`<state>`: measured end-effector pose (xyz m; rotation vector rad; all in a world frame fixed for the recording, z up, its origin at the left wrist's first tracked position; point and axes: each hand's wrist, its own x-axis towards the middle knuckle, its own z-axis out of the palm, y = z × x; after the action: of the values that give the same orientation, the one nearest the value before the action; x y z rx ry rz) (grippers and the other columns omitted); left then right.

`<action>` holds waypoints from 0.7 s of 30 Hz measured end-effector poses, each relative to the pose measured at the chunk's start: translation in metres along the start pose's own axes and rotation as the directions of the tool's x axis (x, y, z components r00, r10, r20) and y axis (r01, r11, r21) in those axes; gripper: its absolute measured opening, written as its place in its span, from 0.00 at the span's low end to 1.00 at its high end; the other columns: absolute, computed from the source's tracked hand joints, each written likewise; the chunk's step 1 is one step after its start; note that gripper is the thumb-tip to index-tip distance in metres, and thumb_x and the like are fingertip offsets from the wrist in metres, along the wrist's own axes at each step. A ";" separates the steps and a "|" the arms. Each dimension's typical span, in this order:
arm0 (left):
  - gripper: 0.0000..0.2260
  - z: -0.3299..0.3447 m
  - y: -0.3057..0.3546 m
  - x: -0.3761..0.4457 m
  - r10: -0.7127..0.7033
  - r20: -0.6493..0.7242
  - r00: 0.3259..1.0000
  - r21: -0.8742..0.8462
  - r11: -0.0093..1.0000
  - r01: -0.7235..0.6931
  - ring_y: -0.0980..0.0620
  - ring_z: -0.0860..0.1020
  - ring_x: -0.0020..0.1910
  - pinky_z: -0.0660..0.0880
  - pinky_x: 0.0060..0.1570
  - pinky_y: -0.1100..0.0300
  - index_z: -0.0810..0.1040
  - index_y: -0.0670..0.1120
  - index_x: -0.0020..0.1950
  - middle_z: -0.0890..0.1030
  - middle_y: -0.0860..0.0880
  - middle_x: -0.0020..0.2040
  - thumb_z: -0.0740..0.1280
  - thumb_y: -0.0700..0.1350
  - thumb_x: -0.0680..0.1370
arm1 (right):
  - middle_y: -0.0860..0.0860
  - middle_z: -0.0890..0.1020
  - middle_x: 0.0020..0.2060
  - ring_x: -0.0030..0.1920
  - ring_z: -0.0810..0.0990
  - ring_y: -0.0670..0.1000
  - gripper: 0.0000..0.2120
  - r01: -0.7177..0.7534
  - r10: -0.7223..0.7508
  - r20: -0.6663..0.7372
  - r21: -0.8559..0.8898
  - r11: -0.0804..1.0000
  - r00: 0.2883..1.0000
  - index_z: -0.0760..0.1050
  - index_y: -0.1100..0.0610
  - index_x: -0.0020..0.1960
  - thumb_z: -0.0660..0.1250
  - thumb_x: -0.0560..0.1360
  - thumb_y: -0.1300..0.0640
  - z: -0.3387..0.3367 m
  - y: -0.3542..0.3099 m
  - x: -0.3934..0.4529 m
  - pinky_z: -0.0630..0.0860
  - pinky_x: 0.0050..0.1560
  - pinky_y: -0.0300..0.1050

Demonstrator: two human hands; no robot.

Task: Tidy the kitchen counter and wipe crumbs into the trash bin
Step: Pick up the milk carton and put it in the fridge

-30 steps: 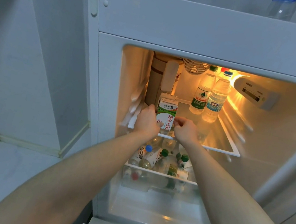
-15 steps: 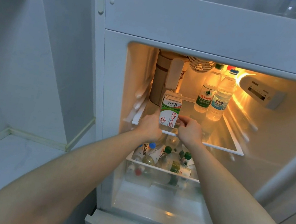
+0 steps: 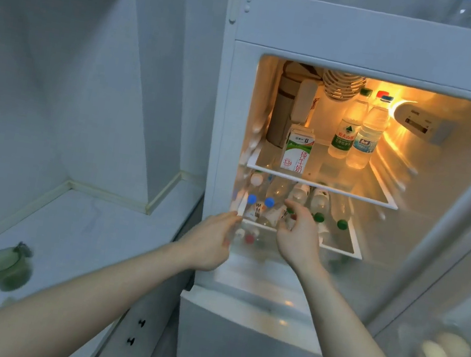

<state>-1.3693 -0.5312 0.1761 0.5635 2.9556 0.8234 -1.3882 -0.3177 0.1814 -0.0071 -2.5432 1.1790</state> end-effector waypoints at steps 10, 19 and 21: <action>0.25 0.032 -0.059 -0.259 -0.148 0.009 0.989 0.042 0.988 0.148 0.52 0.62 0.78 0.55 0.74 0.64 0.66 0.51 0.78 0.64 0.53 0.80 0.61 0.43 0.81 | 0.50 0.72 0.72 0.71 0.71 0.55 0.25 -0.085 0.197 0.341 -0.315 0.945 0.919 0.71 0.51 0.73 0.70 0.77 0.51 0.000 0.015 -0.227 0.67 0.72 0.53; 0.24 0.055 -0.014 -0.368 -0.195 0.033 0.980 0.024 0.981 0.195 0.53 0.62 0.78 0.57 0.78 0.59 0.66 0.53 0.78 0.63 0.55 0.80 0.61 0.44 0.82 | 0.50 0.66 0.75 0.75 0.66 0.58 0.31 -0.208 0.424 0.268 -0.578 0.789 0.865 0.67 0.46 0.76 0.69 0.75 0.41 -0.065 0.050 -0.349 0.68 0.70 0.56; 0.24 0.059 0.006 -0.378 -0.194 0.027 0.981 0.024 0.981 0.194 0.52 0.62 0.78 0.57 0.78 0.60 0.66 0.53 0.78 0.63 0.55 0.80 0.61 0.44 0.82 | 0.51 0.65 0.76 0.75 0.66 0.59 0.33 -0.229 0.471 0.277 -0.605 0.763 0.837 0.65 0.47 0.77 0.69 0.75 0.41 -0.081 0.058 -0.362 0.68 0.70 0.55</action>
<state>-1.0076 -0.6291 0.1003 0.2783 2.9352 0.7582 -1.0301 -0.2719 0.0789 -0.4554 -3.2989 0.5291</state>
